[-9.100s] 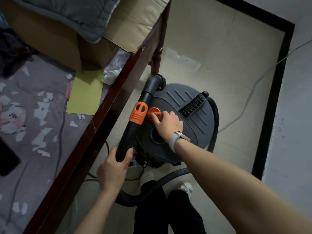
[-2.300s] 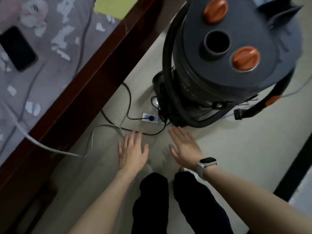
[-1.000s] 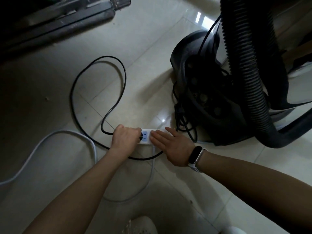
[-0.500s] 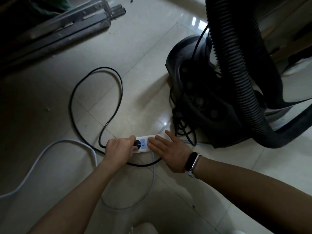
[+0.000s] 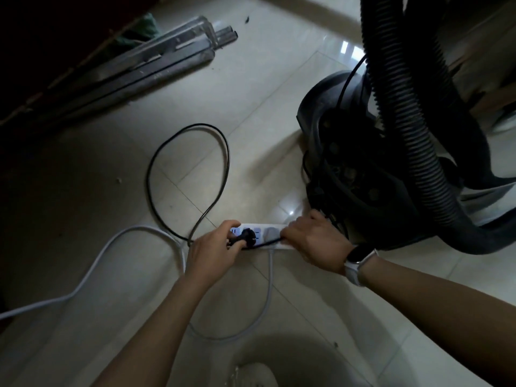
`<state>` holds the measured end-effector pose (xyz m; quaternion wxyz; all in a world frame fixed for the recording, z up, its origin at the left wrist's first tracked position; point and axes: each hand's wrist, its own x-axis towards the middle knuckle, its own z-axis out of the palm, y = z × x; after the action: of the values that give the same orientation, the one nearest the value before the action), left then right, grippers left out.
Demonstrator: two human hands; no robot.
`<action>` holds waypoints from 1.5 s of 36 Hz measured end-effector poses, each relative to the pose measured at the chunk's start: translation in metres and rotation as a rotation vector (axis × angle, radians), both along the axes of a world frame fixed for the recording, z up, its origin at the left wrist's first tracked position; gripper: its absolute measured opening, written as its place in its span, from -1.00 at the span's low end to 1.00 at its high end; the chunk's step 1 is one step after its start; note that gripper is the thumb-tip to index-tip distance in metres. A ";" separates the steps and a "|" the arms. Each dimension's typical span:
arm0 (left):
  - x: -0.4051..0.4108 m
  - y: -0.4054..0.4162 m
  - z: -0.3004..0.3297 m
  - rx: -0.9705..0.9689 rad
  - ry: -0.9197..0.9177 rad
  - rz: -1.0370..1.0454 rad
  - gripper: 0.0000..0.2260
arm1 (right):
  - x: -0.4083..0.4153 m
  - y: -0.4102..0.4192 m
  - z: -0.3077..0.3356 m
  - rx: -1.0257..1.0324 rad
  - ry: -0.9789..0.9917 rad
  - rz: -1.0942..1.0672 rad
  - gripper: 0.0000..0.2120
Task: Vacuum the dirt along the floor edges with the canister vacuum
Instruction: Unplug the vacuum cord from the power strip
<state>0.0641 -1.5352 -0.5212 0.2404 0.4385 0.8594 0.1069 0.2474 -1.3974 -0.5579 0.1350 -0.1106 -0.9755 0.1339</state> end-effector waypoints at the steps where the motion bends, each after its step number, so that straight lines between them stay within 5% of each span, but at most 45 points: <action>1: 0.000 -0.003 0.002 0.015 -0.067 0.034 -0.75 | -0.001 0.002 0.011 -0.089 0.033 -0.061 -0.77; 4: 0.002 -0.007 0.026 0.051 -0.213 0.068 -0.77 | -0.003 0.006 0.050 -0.368 0.089 -0.271 -0.69; 7: 0.010 -0.006 0.072 0.042 -0.172 -0.010 -0.69 | 0.004 0.009 0.092 -0.542 0.092 -0.435 -0.60; 12: 0.020 0.000 0.170 0.155 -0.006 -0.196 -0.73 | 0.033 -0.002 0.157 -0.544 -0.311 -0.431 -0.54; 16: 0.044 0.010 0.254 0.054 -0.035 -0.232 -0.71 | 0.053 -0.020 0.214 -0.568 -0.506 -0.319 -0.63; 22: 0.070 0.005 0.356 -0.066 -0.107 -0.228 -0.68 | 0.063 -0.037 0.328 -0.822 -0.371 -0.447 -0.76; 35: 0.088 -0.027 0.538 -0.090 -0.459 -0.050 -0.76 | 0.098 -0.083 0.531 -0.880 -0.216 -0.681 -0.85; 42: 0.129 -0.014 0.592 -0.123 -0.929 0.363 -0.96 | 0.103 -0.101 0.597 -1.081 -0.148 -0.867 -0.59; 46: 0.138 -0.007 0.600 -0.113 -1.240 0.654 -0.75 | 0.114 -0.125 0.619 -1.319 -0.130 -0.860 -0.68; 54: 0.159 0.037 0.620 -0.129 -1.663 1.058 -0.77 | 0.125 -0.140 0.638 -1.503 -0.084 -0.759 -0.58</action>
<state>0.2230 -1.4984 0.0984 0.7124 -0.2308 0.5063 0.4276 0.3723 -1.5374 0.0804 0.0247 -0.4962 -0.5279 0.6888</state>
